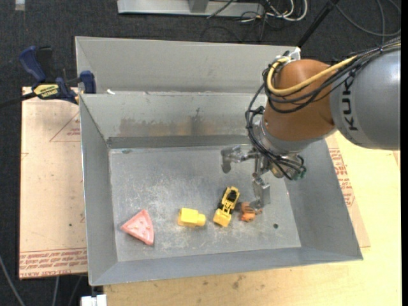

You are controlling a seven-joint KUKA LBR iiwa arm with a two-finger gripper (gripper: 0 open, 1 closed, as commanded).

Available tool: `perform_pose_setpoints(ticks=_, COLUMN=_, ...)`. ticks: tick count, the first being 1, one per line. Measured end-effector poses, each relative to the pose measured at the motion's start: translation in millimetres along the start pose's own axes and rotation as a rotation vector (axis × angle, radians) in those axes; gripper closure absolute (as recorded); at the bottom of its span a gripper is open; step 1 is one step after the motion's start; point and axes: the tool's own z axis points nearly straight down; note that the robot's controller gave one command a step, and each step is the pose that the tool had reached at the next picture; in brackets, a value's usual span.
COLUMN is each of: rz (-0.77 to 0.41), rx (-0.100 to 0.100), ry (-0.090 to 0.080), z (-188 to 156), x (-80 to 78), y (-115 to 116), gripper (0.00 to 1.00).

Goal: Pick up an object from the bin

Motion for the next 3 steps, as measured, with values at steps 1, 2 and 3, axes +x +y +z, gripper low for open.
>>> perform_pose_setpoints(ticks=1, rz=-0.251, rx=-0.002, ry=0.003, z=70.1, x=-15.1, y=0.2, gripper=0.0)
perform_pose_setpoints(ticks=2, rz=-0.433, rx=0.003, ry=-0.01, z=72.5, x=0.5, y=7.2, gripper=1.0)
perform_pose_setpoints(ticks=3, rz=-0.432, rx=0.003, ry=-0.011, z=72.6, x=0.3, y=7.0, gripper=1.0)
